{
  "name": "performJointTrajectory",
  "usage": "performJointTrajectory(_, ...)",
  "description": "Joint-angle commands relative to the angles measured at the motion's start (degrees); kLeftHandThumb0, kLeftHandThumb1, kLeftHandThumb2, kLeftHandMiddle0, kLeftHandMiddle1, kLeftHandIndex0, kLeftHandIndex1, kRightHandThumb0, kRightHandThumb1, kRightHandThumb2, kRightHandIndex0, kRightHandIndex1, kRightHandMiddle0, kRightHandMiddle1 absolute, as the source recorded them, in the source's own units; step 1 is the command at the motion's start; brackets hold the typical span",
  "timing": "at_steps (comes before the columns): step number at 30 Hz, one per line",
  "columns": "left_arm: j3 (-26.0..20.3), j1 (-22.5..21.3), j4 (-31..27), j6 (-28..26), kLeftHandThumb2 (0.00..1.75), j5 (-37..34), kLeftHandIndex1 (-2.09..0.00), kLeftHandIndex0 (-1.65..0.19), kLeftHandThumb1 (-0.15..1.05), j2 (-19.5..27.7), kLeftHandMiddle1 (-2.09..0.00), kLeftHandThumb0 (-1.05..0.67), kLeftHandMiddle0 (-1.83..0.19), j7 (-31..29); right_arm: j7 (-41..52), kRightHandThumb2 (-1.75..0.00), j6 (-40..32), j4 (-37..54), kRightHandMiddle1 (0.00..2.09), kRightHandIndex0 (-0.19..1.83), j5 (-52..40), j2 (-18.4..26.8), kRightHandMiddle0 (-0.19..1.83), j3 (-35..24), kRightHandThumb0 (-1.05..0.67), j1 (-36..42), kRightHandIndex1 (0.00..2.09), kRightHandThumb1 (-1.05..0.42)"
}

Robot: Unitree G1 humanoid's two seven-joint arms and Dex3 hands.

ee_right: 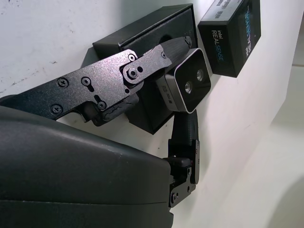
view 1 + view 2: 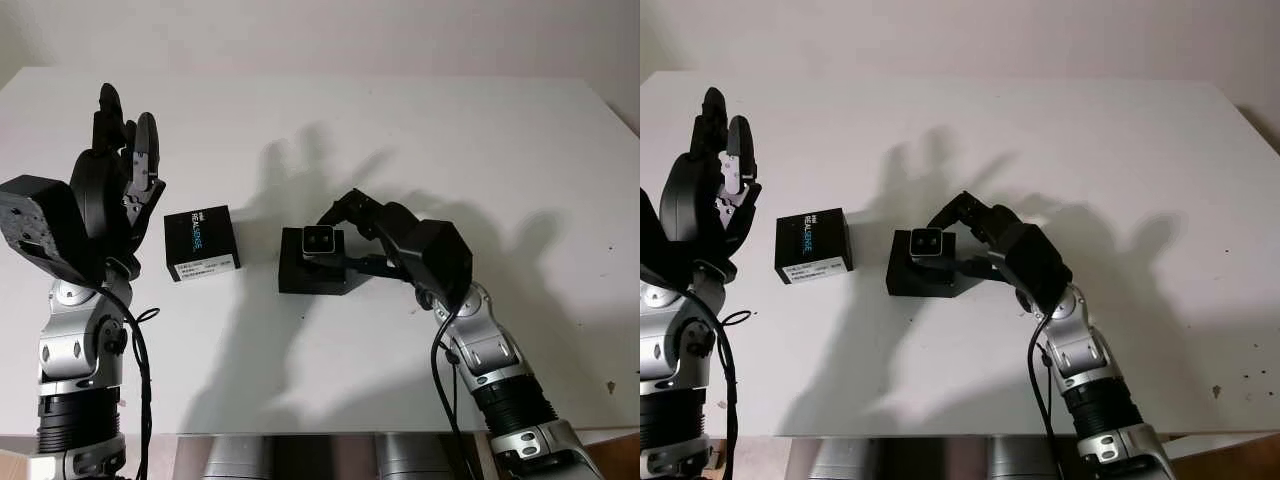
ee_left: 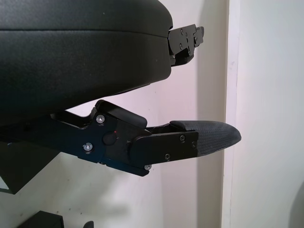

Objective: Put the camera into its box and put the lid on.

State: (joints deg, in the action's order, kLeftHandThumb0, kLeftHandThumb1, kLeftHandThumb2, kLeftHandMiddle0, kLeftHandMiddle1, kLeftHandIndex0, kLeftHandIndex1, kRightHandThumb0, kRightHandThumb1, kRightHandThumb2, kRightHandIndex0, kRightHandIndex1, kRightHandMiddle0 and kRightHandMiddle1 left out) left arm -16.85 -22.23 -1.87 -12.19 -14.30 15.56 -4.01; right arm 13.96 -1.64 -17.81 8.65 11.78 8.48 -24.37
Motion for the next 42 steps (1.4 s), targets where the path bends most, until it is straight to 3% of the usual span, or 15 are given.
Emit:
performJointTrajectory(1,-0.4,0.3,-1.0,0.4,0.52,-0.1,0.00,0.19,1.05,0.3,0.00,-0.70,0.19,-0.2,-0.1,-0.05,0.9,-0.1,1.72,0.19,-0.4,-0.7,0.27,0.1,-0.48,0.4,0.05,-0.94)
performJointTrajectory(42,-0.2,0.5,-1.1,0.0,0.52,0.3,0.00,0.19,1.05,0.6,0.00,-0.70,0.19,-0.4,-1.4,-0.05,3.9,-1.6,1.72,0.19,0.8,-1.3,0.23,0.4,-0.48,1.3,0.05,-0.95)
